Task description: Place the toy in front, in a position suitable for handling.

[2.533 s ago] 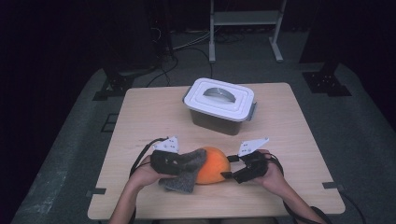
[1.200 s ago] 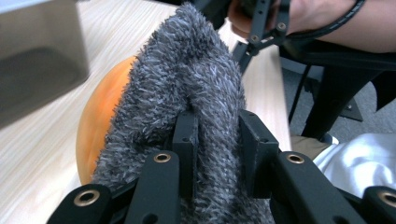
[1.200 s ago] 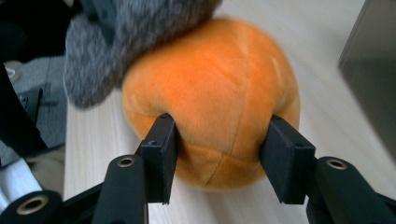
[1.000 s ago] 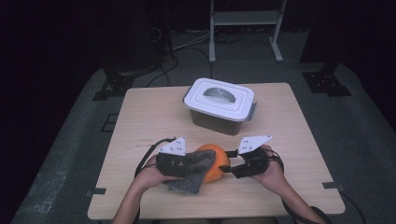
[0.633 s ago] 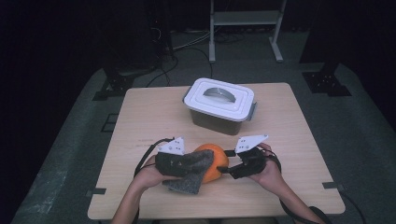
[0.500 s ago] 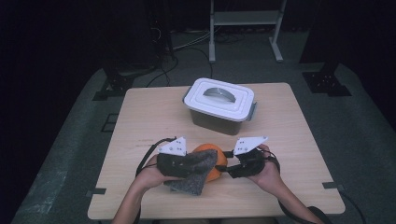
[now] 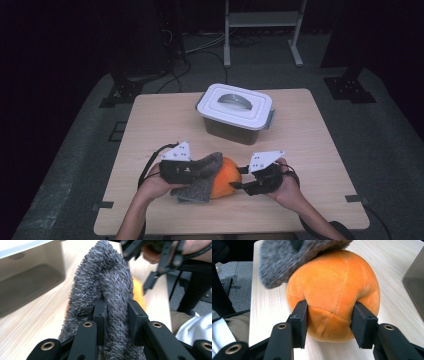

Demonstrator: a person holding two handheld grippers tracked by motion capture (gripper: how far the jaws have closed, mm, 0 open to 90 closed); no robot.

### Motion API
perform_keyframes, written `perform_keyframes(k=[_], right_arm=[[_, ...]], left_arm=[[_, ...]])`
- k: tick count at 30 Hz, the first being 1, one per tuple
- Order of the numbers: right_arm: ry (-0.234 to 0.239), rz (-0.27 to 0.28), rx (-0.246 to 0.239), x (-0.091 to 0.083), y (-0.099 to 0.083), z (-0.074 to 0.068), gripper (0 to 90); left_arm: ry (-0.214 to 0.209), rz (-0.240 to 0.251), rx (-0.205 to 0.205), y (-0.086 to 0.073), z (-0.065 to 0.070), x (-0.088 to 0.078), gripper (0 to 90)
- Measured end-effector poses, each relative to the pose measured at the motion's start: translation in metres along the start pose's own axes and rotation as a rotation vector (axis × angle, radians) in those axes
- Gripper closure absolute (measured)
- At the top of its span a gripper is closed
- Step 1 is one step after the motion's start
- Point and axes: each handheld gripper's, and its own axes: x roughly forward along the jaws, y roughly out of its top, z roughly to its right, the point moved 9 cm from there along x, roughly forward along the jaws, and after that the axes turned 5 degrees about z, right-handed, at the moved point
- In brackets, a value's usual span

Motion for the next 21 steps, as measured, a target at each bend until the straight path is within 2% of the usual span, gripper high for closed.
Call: perform_keyframes(k=[2, 4, 7, 9, 11, 14, 16, 17, 19, 21], right_arm=[[-0.001, 0.004, -0.002, 0.001, 0.001, 0.0, 50.8], [-0.002, 0.004, -0.003, 0.001, 0.001, -0.001, 50.4], [-0.008, -0.008, -0.035, 0.002, 0.002, -0.004, 50.0], [-0.012, -0.013, -0.06, 0.002, 0.001, -0.006, 50.0], [-0.016, -0.022, -0.079, 0.002, 0.001, -0.007, 49.9], [-0.015, -0.023, -0.08, 0.001, -0.002, -0.004, 50.0], [-0.018, -0.024, -0.078, 0.0, -0.003, -0.001, 49.9], [-0.022, -0.026, -0.073, 0.0, -0.005, 0.002, 49.9], [-0.03, -0.027, -0.06, -0.003, -0.007, 0.008, 47.9], [-0.037, -0.024, -0.038, -0.004, -0.009, 0.012, 44.0]], left_arm=[[-0.003, 0.017, -0.027, -0.001, -0.002, 0.0, 71.5], [-0.018, 0.027, -0.018, 0.002, 0.002, 0.003, 71.5], [-0.079, 0.073, -0.011, 0.013, 0.013, 0.008, 71.2], [-0.087, 0.073, -0.002, 0.015, 0.016, 0.011, 71.2], [-0.078, 0.07, -0.004, 0.014, 0.015, 0.012, 71.2], [-0.022, 0.036, -0.016, 0.007, 0.003, 0.008, 71.4], [0.04, -0.012, -0.019, -0.002, -0.007, 0.003, 71.4], [0.058, -0.029, -0.028, -0.007, -0.011, 0.001, 71.4], [0.051, -0.036, -0.056, -0.015, -0.013, 0.002, 71.3], [0.014, -0.018, -0.084, -0.018, -0.011, 0.006, 71.2]])
